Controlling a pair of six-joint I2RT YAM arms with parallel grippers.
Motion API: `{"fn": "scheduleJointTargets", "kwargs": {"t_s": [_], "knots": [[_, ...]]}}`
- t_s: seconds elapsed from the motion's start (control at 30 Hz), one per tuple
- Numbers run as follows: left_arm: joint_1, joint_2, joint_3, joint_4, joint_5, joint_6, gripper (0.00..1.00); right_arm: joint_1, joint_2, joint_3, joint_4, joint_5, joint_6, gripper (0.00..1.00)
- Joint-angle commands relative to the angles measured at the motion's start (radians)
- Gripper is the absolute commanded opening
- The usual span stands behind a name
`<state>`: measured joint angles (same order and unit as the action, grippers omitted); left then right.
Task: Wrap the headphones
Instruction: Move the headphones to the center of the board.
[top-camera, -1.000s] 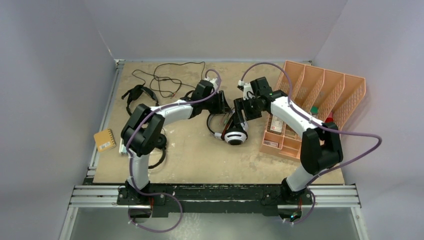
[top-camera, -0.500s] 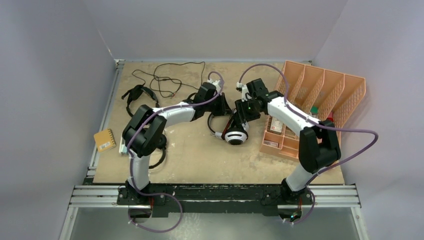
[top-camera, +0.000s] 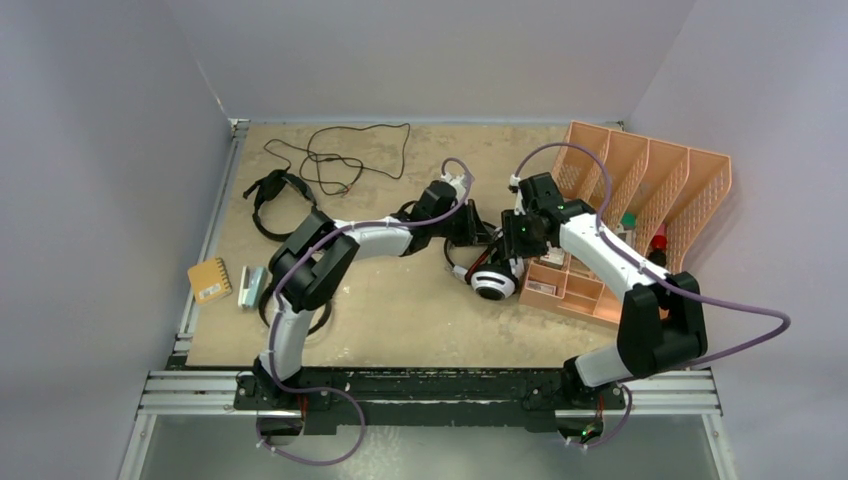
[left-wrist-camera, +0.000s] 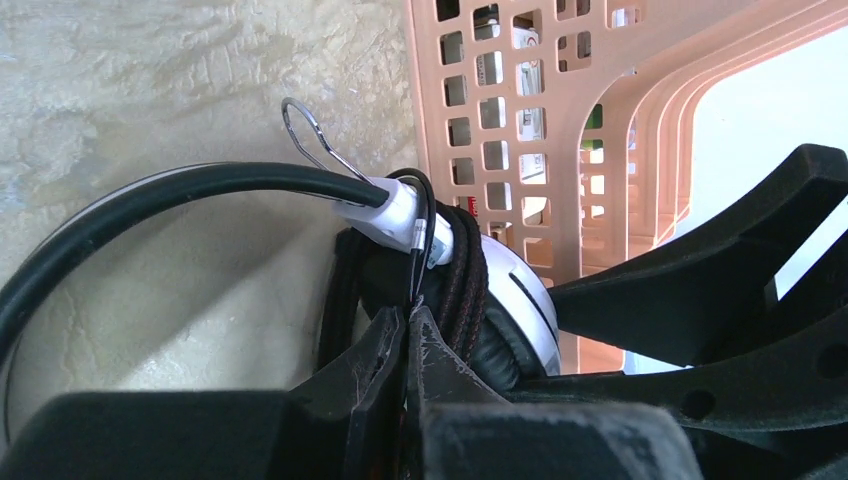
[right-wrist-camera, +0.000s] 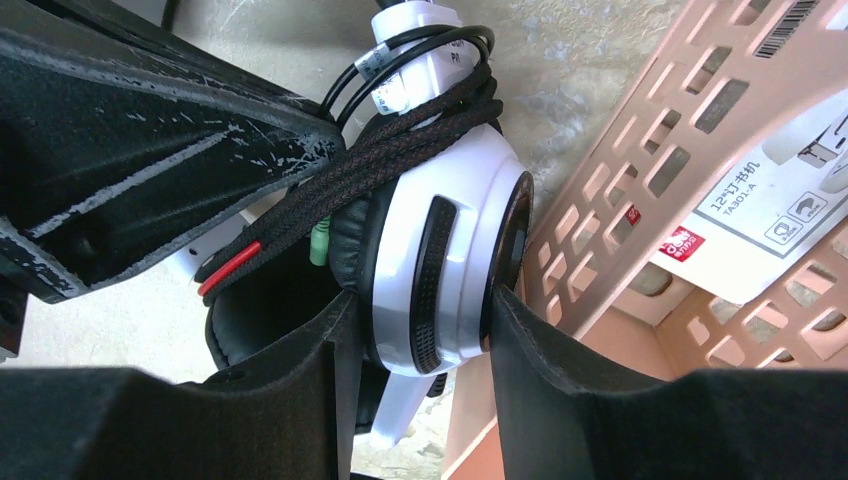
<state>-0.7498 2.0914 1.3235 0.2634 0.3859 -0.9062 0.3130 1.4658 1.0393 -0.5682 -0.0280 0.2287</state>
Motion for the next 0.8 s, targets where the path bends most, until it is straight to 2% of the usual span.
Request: {"fn": "scheduleJointTargets", "kwargs": {"t_s": [0.0,0.13,0.23,0.53,0.77], "knots": [[-0.014,0.007,0.036,0.029,0.041,-0.032,0.0,-0.019,-0.03,-0.012,0.023,0.078,0.027,0.31],[-0.02,-0.016,0.03,0.001,0.043,-0.004,0.0,-0.02,-0.025,-0.007,0.023,0.063,0.01,0.35],[-0.019,-0.028,0.064,-0.096,0.007,0.067,0.0,-0.02,-0.025,0.006,0.022,0.048,0.0,0.39],[-0.017,-0.033,0.093,-0.125,0.005,0.084,0.21,-0.019,-0.025,0.033,-0.001,0.036,-0.017,0.46],[-0.013,-0.05,0.106,-0.153,-0.018,0.101,0.31,-0.02,-0.04,0.074,-0.02,0.053,-0.028,0.5]]}}
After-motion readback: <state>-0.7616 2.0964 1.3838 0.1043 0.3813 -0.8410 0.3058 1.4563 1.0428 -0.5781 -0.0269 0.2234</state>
